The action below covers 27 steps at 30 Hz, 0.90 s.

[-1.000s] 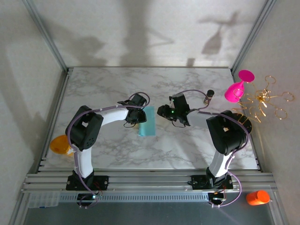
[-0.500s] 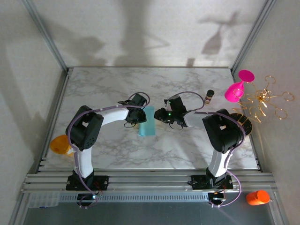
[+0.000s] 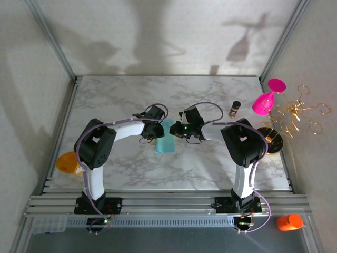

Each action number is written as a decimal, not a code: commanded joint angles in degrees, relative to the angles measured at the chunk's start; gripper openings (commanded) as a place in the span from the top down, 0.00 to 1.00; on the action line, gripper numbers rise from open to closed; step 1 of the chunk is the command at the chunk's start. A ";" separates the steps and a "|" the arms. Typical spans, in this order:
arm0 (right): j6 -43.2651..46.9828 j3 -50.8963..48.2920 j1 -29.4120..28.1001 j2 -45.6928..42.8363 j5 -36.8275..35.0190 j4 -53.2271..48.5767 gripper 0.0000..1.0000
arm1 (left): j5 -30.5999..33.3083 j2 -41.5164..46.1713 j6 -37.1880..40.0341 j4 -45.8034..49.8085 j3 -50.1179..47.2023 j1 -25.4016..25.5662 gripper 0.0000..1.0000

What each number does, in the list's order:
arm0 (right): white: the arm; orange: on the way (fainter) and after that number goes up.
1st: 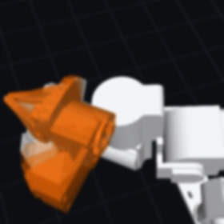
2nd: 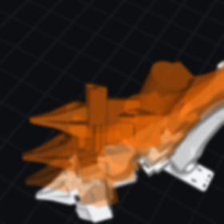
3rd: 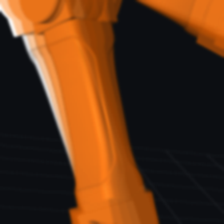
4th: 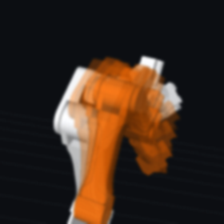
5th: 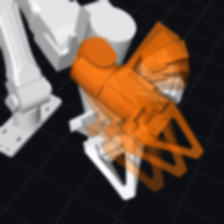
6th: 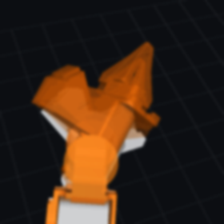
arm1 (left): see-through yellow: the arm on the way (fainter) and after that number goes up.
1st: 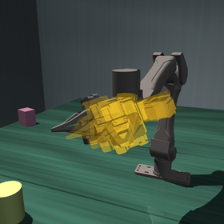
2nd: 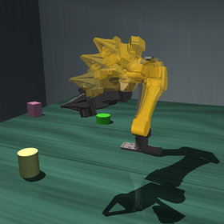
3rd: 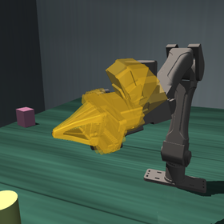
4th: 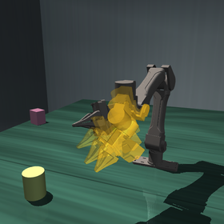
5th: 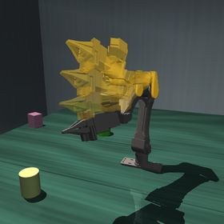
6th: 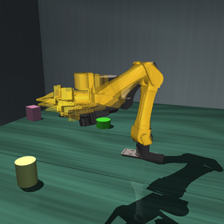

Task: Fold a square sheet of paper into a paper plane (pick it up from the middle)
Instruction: Hold the square sheet of paper at the center of the table.

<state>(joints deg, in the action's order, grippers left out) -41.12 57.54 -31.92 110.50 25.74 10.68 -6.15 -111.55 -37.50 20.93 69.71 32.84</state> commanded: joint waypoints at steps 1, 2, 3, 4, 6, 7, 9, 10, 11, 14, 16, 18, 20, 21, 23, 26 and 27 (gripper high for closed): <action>0.55 1.28 -0.57 0.87 0.74 -2.06 0.90 | 0.67 -6.95 1.11 1.58 -2.48 0.21 0.59; 0.52 1.31 -0.57 0.86 0.61 -2.15 0.90 | 0.69 -7.08 1.19 1.71 -2.48 0.21 0.59; 0.47 1.33 -0.54 0.65 0.38 -2.16 0.90 | 0.63 -7.09 1.24 1.75 -2.47 0.21 0.59; 0.26 1.03 -0.53 0.19 0.03 -1.88 0.90 | 0.61 -7.11 1.37 1.68 -2.44 0.21 0.58; -0.21 0.01 -0.51 -1.29 -1.00 -0.49 0.90 | 0.53 -7.28 1.46 1.61 -2.40 0.23 0.58; -0.33 -0.31 -0.43 -2.33 -1.88 -0.10 0.90 | 0.53 -7.33 1.55 1.67 -2.47 0.21 0.58; -0.58 -1.21 -0.14 -4.44 -3.78 0.54 0.90 | 0.55 -7.50 1.55 1.58 -2.48 0.21 0.58; -0.63 -1.67 0.16 -5.65 -4.72 0.79 0.90 | 0.53 -7.56 1.63 1.50 -2.56 0.25 0.58; -0.78 -2.01 0.42 -6.65 -5.57 0.84 0.90 | 0.52 -7.63 1.64 1.52 -2.65 0.22 0.58; -1.05 -2.64 1.44 -8.74 -7.25 0.51 0.89 | 0.78 -7.90 1.77 1.68 -2.65 0.21 0.58; -1.03 -2.74 1.94 -9.07 -7.60 -0.01 0.89 | 0.93 -7.96 1.98 1.75 -2.65 0.23 0.58; -1.15 -2.69 2.34 -8.77 -7.81 -0.56 0.89 | 1.01 -8.05 2.38 1.84 -2.73 0.21 0.58; -1.45 -2.72 2.54 -8.31 -7.70 -0.66 0.89 | 1.05 -8.17 2.68 2.05 -2.73 0.21 0.58; -1.58 -2.69 2.48 -8.10 -7.57 -0.61 0.89 | 1.06 -8.16 2.69 1.96 -2.78 0.21 0.58; -1.71 -2.44 2.57 -7.39 -6.58 -0.26 0.89 | 1.22 -8.33 2.61 1.94 -2.97 0.21 0.58; -1.86 -1.96 2.45 -6.22 -4.41 0.23 0.89 | 1.25 -8.39 2.26 1.76 -3.16 0.25 0.58; -1.86 -1.62 2.30 -5.71 -3.56 0.17 0.90 | 1.15 -8.38 2.12 1.77 -3.18 0.21 0.58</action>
<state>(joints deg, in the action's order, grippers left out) -42.28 55.48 -29.39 103.02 19.97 10.90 -6.11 -112.20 -35.81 21.32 70.02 32.93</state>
